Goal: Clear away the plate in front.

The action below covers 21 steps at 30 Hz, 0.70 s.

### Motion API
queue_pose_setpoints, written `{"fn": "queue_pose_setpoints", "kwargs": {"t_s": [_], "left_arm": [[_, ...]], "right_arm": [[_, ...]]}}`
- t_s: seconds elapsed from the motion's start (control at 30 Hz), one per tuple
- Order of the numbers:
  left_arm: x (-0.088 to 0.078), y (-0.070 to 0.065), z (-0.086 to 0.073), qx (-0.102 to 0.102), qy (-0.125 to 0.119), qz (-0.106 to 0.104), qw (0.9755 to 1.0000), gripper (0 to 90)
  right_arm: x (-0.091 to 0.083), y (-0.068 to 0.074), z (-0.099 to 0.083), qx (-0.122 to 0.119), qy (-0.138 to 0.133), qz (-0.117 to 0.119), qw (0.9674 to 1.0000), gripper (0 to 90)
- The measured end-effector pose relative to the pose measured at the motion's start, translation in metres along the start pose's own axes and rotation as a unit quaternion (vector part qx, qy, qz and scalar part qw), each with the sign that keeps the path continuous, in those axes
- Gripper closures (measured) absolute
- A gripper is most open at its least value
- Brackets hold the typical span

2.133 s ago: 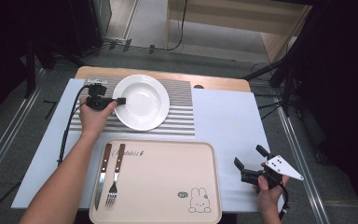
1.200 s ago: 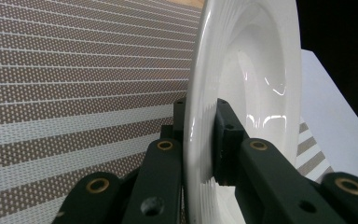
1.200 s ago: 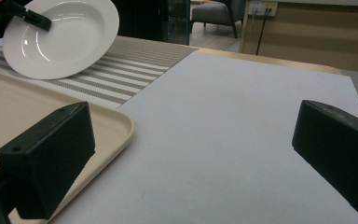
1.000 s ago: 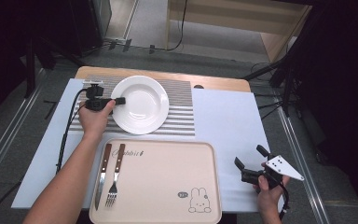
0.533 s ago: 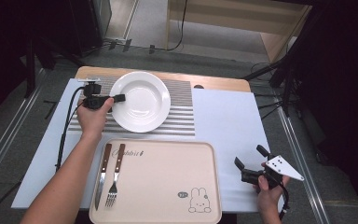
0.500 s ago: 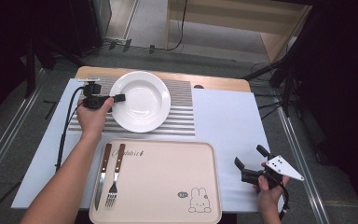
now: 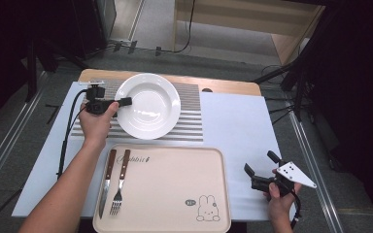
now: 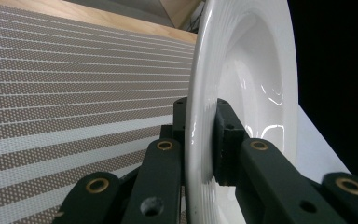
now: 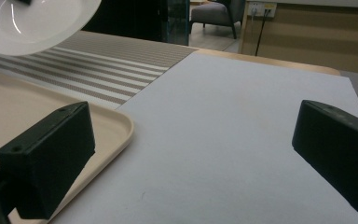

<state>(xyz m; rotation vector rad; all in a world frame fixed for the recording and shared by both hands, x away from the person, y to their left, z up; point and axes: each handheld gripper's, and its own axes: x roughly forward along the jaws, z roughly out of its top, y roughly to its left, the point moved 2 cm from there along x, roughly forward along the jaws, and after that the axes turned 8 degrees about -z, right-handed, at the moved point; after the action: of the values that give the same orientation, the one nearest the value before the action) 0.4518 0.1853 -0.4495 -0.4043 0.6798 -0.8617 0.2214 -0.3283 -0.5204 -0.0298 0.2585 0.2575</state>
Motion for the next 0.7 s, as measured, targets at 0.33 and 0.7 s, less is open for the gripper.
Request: {"fn": "queue_pose_setpoints", "kwargs": {"t_s": [0.33, 0.7], "left_arm": [[-0.002, -0.014, -0.010, 0.002, -0.001, -0.013, 0.9999, 81.4], [-0.006, -0.026, -0.022, 0.002, 0.001, -0.035, 0.9994, 81.5]], "right_arm": [[0.000, 0.000, 0.000, 0.000, 0.000, 0.000, 1.0000, 0.0], [0.000, 0.001, 0.000, -0.001, 0.001, -0.001, 1.0000, 0.0]]}}
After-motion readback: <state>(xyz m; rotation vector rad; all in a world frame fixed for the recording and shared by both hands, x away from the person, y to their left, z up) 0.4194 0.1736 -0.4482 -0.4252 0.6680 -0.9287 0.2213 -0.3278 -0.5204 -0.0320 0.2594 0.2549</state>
